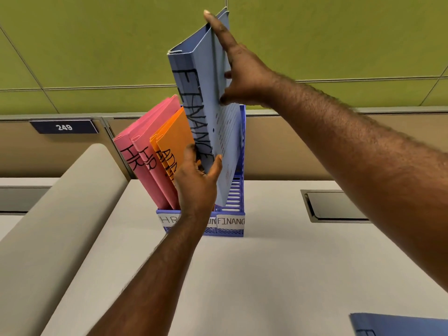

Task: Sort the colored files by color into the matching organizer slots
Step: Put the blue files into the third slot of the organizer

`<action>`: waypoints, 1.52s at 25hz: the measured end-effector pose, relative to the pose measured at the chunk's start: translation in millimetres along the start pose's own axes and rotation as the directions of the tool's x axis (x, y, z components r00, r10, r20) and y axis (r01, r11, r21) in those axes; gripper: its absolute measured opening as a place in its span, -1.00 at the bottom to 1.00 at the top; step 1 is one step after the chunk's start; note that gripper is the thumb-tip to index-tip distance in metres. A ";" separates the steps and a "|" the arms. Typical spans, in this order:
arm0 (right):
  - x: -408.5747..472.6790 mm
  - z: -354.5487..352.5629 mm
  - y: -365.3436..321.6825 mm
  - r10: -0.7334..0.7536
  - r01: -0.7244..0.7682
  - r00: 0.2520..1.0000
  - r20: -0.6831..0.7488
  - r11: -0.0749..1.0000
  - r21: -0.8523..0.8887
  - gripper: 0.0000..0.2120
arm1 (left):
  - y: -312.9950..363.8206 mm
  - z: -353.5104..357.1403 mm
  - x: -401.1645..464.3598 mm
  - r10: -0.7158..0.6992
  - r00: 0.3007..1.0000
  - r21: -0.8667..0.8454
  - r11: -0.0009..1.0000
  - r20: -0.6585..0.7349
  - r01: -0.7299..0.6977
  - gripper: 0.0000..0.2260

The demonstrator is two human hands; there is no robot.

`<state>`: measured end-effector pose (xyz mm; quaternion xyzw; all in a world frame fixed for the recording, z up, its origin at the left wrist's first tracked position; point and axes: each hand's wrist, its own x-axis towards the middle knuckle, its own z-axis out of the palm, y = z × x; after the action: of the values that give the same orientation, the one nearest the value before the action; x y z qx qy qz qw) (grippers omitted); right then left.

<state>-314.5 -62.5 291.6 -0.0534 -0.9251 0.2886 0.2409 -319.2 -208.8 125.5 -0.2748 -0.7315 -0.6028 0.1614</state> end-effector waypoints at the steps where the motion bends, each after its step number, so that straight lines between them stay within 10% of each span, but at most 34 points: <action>1: -0.8 2.8 4.1 -0.003 0.003 1.000 0.012 1.000 0.002 0.21 | -3.0 3.0 -1.3 -0.010 1.000 0.008 1.000 0.006 0.010 -0.70; 27: -63.2 100.1 76.3 0.169 -0.173 0.975 0.144 0.985 0.015 0.17 | -63.4 42.0 -62.9 -0.383 0.923 0.247 0.900 0.049 0.360 -0.44; 38: -207.0 106.5 70.2 0.341 -0.349 0.937 0.079 0.929 0.124 -0.05 | -26.0 -32.2 -108.0 -0.319 0.936 0.182 0.939 0.151 0.291 -0.49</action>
<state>-186.3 -107.8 90.1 -0.1906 -0.8857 0.3904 0.1635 -251.7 -265.6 50.7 -0.1969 -0.8218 -0.5343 0.0208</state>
